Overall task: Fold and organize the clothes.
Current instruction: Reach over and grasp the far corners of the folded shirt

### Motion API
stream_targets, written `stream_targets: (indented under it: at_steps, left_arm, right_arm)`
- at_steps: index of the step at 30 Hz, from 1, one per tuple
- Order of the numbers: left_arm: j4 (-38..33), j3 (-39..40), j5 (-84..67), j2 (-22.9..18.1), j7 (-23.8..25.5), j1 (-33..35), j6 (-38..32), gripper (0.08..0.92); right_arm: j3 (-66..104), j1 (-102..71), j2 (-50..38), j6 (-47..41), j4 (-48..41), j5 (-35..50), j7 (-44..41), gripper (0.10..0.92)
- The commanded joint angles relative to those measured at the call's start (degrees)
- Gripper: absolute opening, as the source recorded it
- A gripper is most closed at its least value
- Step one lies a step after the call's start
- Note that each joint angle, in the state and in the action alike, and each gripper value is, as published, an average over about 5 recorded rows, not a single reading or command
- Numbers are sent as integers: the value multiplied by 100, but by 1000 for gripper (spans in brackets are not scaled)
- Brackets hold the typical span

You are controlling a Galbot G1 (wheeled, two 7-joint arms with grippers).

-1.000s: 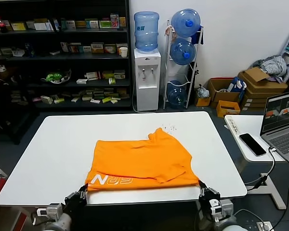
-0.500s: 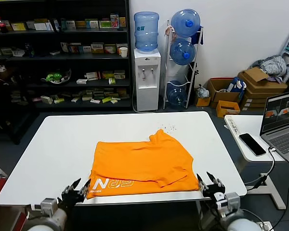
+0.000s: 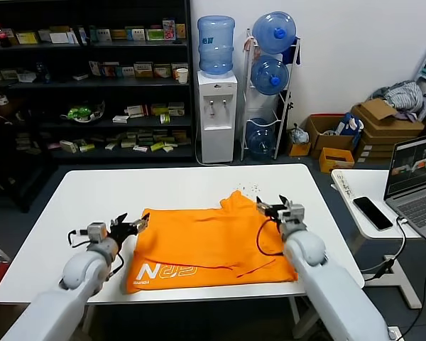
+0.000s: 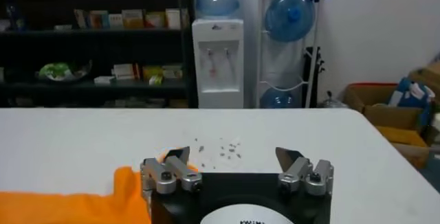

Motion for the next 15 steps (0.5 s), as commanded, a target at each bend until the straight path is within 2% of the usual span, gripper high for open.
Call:
stream_targets:
  at_steps: [1, 15]
  left_arm:
    - [2114, 806, -58, -388, 353, -1681, 125, 822]
    - [2181, 858, 203, -683, 316, -1435, -22, 823]
  right_arm:
    - [-610, 1723, 1152, -99, -2278, -136, -284, 822]
    - [-522, 1424, 1225, -105, -2574, -397, -390, 823]
